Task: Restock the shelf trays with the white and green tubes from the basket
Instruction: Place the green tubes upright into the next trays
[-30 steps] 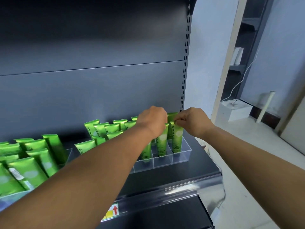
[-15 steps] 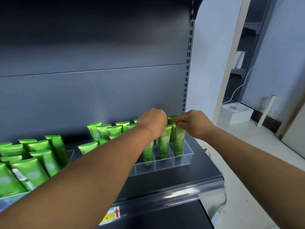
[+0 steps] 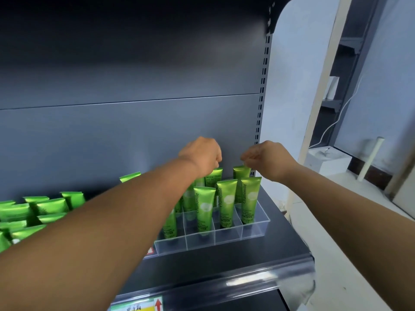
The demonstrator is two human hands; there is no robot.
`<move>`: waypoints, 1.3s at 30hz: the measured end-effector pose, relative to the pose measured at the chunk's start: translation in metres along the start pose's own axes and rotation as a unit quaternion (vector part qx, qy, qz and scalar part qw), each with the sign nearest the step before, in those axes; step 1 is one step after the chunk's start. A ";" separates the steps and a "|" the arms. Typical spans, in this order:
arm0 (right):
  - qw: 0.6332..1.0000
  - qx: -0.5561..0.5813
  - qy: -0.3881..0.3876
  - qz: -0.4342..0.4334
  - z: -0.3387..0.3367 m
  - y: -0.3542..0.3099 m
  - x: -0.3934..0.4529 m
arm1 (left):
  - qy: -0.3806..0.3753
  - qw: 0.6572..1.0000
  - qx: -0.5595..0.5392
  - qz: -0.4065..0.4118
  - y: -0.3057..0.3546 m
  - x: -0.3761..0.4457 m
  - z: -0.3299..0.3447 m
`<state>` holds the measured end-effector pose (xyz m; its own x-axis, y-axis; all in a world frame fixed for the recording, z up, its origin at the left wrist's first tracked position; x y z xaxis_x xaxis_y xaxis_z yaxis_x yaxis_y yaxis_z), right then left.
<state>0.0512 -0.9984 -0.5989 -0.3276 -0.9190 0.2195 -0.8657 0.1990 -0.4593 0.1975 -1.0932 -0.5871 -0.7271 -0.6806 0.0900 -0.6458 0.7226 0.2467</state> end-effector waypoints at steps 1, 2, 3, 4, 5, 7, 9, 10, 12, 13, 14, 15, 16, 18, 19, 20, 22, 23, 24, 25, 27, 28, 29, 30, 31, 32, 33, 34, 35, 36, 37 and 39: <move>1.000 0.000 -0.002 0.002 0.001 0.000 0.003 | -0.008 1.000 0.013 0.002 0.000 0.002 0.003; 1.000 0.000 -0.004 0.004 0.002 0.000 0.005 | -0.013 1.000 0.026 0.006 0.001 0.005 0.006; 1.000 -0.002 -0.005 0.006 0.003 0.001 0.007 | -0.018 0.999 0.040 0.011 0.002 0.007 0.009; 1.000 -0.004 -0.006 0.009 0.005 0.002 0.010 | -0.023 0.998 0.059 0.015 0.003 0.009 0.012; 1.000 -0.005 -0.008 0.011 0.007 0.004 0.012 | -0.029 0.996 0.078 0.016 0.005 0.011 0.015; 1.000 0.000 -0.014 0.013 0.012 0.007 0.016 | -0.039 0.994 0.102 0.018 0.005 0.016 0.021; 1.000 0.001 -0.023 0.014 0.016 0.009 0.020 | -0.036 0.994 0.100 0.017 0.002 0.022 0.023; 1.000 -0.004 -0.026 0.014 0.017 0.010 0.022 | -0.028 0.995 0.092 0.018 0.001 0.025 0.024; 0.999 -0.014 -0.031 0.010 0.019 0.011 0.025 | -0.011 0.998 0.067 0.018 0.000 0.029 0.023; 0.999 -0.018 -0.034 0.008 0.021 0.011 0.026 | -0.009 0.998 0.054 0.015 0.001 0.030 0.022; 0.999 -0.020 -0.035 0.006 0.021 0.012 0.027 | -0.016 0.999 0.045 0.012 0.001 0.031 0.022; 0.999 -0.020 -0.035 0.005 0.022 0.012 0.028 | -0.030 0.999 0.041 0.014 0.001 0.033 0.022; 0.999 -0.018 -0.036 0.004 0.022 0.012 0.029 | -0.047 0.998 0.044 0.020 0.000 0.036 0.023; 0.999 -0.017 -0.038 0.004 0.023 0.012 0.030 | -0.084 0.994 0.056 0.036 -0.002 0.040 0.023; 0.999 -0.018 -0.039 0.005 0.022 0.012 0.030 | -0.103 0.992 0.064 0.045 -0.001 0.040 0.021; 0.999 -0.018 -0.040 0.006 0.022 0.012 0.031 | -0.120 0.988 0.075 0.055 0.000 0.039 0.018; 0.999 -0.019 -0.041 0.003 0.022 0.011 0.031 | -0.147 0.981 0.103 0.074 0.002 0.035 0.012; 0.999 -0.021 -0.042 0.000 0.022 0.011 0.031 | -0.153 0.978 0.116 0.085 0.002 0.034 0.010; 0.999 -0.025 -0.043 -0.003 0.021 0.011 0.031 | -0.152 0.976 0.125 0.093 0.002 0.033 0.009; 0.999 -0.030 -0.044 -0.006 0.021 0.010 0.032 | -0.147 0.976 0.129 0.099 0.000 0.034 0.009; 0.998 -0.040 -0.046 -0.011 0.020 0.010 0.033 | -0.140 0.976 0.133 0.099 -0.003 0.036 0.010; 0.998 -0.043 -0.046 -0.012 0.019 0.011 0.033 | -0.137 0.977 0.133 0.096 -0.004 0.037 0.011; 0.998 -0.046 -0.046 -0.013 0.018 0.010 0.033 | -0.132 0.978 0.132 0.095 -0.004 0.038 0.011; 0.998 -0.050 -0.047 -0.016 0.018 0.010 0.034 | -0.127 0.979 0.129 0.092 -0.004 0.038 0.011; 0.997 -0.053 -0.048 -0.018 0.018 0.010 0.034 | -0.119 0.981 0.122 0.090 -0.004 0.038 0.011; 0.997 -0.054 -0.049 -0.020 0.018 0.009 0.034 | -0.112 0.983 0.114 0.086 -0.004 0.038 0.011; 0.997 -0.053 -0.049 -0.021 0.017 0.008 0.033 | -0.105 0.985 0.106 0.082 -0.004 0.038 0.011; 0.997 -0.054 -0.049 -0.021 0.017 0.008 0.033 | -0.100 0.987 0.099 0.078 -0.004 0.038 0.012; 0.997 -0.056 -0.050 -0.023 0.017 0.008 0.033 | -0.095 0.988 0.093 0.074 -0.005 0.039 0.013; 0.997 -0.060 -0.053 -0.023 0.017 0.008 0.033 | -0.091 0.989 0.090 0.070 -0.005 0.039 0.014; 0.996 -0.062 -0.055 -0.023 0.016 0.008 0.033 | -0.086 0.990 0.087 0.065 -0.005 0.039 0.015; 0.996 -0.063 -0.057 -0.020 0.015 0.007 0.032 | -0.078 0.992 0.087 0.054 -0.005 0.039 0.016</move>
<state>0.0402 -1.0319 -0.6083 -0.2528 -0.9582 0.1336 -0.9203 0.1956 -0.3388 0.1682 -1.1212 -0.6004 -0.8128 -0.5806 -0.0470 -0.5825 0.8096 0.0727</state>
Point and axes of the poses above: each hand's wrist, its own x-axis towards the middle knuckle, its own z-axis out of the palm, y = z × x, the point moved 2 cm from there along x, towards the middle knuckle, and after that the axes turned 5 degrees about -y, right-handed, at the moved point
